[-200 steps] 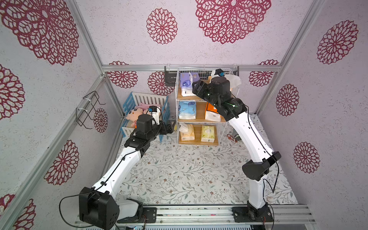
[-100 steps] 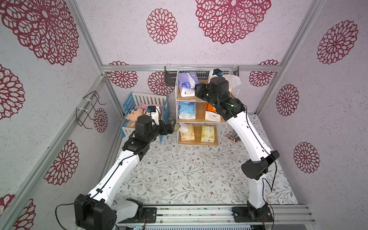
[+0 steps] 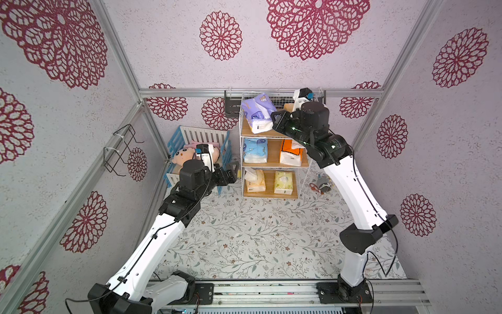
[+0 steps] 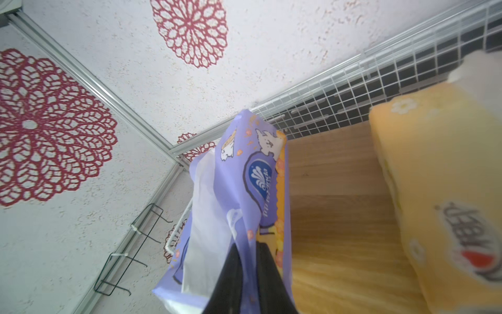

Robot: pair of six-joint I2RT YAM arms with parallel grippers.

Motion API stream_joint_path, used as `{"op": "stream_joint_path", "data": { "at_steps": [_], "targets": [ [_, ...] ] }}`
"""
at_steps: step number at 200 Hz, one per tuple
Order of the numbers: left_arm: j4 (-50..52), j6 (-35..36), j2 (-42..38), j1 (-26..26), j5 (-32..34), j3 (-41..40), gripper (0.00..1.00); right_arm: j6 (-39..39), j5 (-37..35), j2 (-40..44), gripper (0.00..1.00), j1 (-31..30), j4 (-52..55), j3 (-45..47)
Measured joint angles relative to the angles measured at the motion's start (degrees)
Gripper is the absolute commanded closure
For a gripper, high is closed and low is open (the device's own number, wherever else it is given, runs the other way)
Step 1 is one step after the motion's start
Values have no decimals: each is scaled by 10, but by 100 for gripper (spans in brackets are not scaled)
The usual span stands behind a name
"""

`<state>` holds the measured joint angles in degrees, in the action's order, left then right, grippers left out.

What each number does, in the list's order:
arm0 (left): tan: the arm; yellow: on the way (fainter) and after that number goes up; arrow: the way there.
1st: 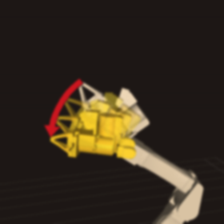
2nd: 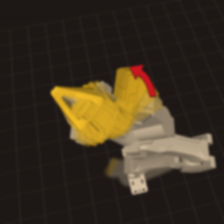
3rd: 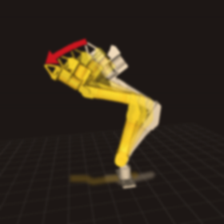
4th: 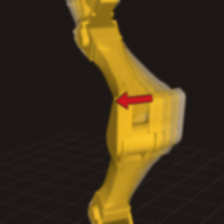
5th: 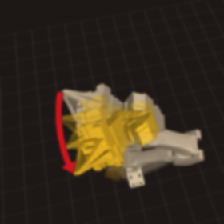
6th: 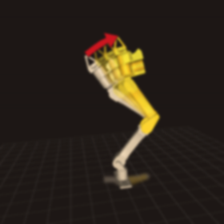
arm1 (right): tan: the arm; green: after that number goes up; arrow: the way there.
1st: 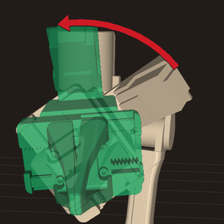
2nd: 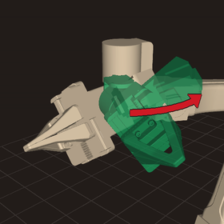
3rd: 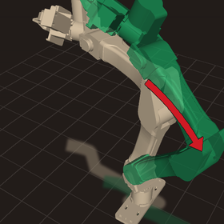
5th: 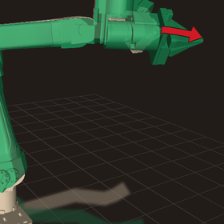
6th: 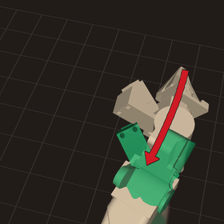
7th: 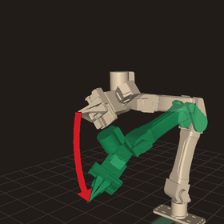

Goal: Remove the tissue boxes from the shelf
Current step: Pick up a box of tissues from the shelf, then place the box of tissues at the center of the board.

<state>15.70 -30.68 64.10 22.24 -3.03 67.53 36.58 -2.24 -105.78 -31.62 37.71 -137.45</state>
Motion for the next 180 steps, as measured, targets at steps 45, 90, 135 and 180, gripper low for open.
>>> {"op": "stream_joint_path", "data": {
  "at_steps": [45, 90, 135, 180],
  "targets": [
    [17, -16, -55, 0, 44, 6, 3, 1, 49, 144, 89, 0, -65, 177],
    [65, -24, -97, 0, 90, 13, 3, 6, 104, 310, 88, 0, -178, 433],
    [105, -42, -153, 0, 122, 13, 3, 11, 181, 433, 89, -4, -241, 629],
    [144, -71, -201, 0, 141, -23, 3, 3, 219, 494, 90, -32, -259, 799]
  ]
}}
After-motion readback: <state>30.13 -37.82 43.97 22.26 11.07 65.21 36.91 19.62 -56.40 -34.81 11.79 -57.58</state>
